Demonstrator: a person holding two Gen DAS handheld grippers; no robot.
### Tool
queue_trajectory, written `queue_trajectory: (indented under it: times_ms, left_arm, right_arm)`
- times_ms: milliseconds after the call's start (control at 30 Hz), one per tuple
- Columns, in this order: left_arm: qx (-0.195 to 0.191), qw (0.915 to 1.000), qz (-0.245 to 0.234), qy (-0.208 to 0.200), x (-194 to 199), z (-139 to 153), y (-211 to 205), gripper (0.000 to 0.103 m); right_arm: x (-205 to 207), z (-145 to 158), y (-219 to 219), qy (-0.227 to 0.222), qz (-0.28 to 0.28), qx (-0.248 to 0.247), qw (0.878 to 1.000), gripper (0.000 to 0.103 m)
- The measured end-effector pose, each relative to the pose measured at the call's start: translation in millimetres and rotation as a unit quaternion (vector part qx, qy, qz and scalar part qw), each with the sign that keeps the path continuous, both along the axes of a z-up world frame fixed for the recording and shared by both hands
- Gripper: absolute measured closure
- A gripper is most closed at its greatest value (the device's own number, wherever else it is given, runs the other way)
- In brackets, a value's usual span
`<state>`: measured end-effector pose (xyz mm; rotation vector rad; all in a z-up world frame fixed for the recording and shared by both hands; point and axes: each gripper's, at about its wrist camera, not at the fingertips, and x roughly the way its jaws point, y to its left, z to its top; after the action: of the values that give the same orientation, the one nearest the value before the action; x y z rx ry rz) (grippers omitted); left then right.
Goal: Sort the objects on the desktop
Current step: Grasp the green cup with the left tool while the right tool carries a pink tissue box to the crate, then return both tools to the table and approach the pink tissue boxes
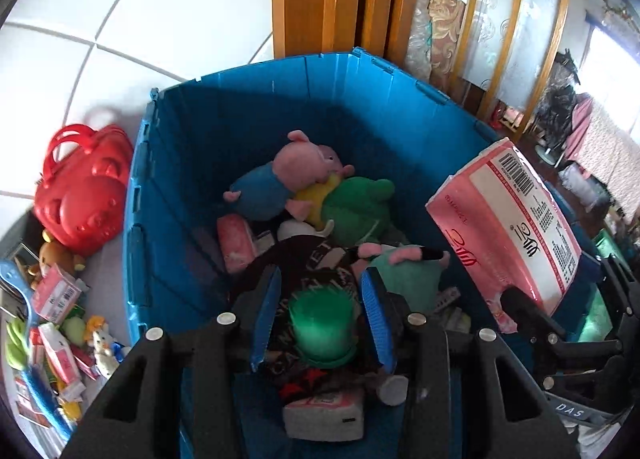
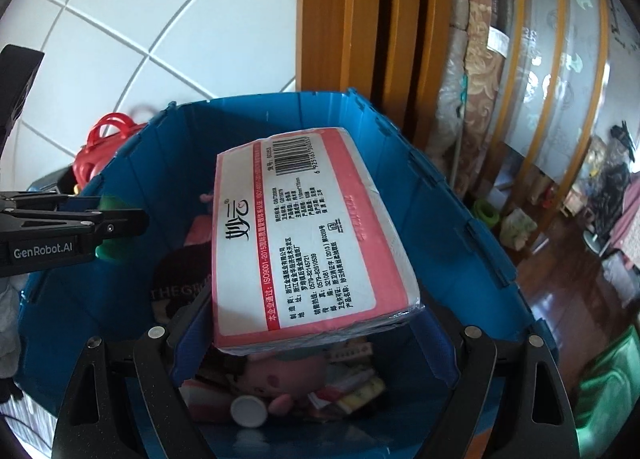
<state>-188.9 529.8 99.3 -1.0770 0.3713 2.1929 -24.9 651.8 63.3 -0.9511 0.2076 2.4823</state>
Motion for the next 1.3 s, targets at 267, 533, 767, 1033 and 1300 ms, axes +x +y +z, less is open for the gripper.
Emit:
queue_trajectory:
  times_ms: [267, 533, 767, 1033, 1300]
  left_arm:
    - [-0.007, 0.9998, 0.009, 0.016, -4.2, 0.8, -10.4, 0.038]
    - [0.011, 0.9997, 0.009, 0.022, -3.6, 11.1, -33.8, 0.038]
    - [0.051, 0.9973, 0.023, 0.047, 9.1, 26.2, -83.6, 0.038]
    - [0.090, 0.9904, 0.076, 0.073, 17.2, 22.7, -187.8, 0.038]
    - [0.073, 0.9795, 0.171, 0.079, 3.9, -10.0, -339.1, 0.038]
  right_arm:
    - [-5.6, -6.4, 1.0, 0.004, 0.008, -0.011, 1.000, 0.011]
    - [-7.1, -2.0, -5.3, 0.011, 0.014, -0.009, 1.000, 0.001]
    - [2.3, 14.5, -35.5, 0.019, 0.031, 0.014, 0.999, 0.000]
    - [-1.9, 44.1, -105.1, 0.062, 0.081, 0.027, 0.994, 0.000]
    - [-36.8, 52.3, -200.4, 0.078, 0.153, 0.026, 0.985, 0.000]
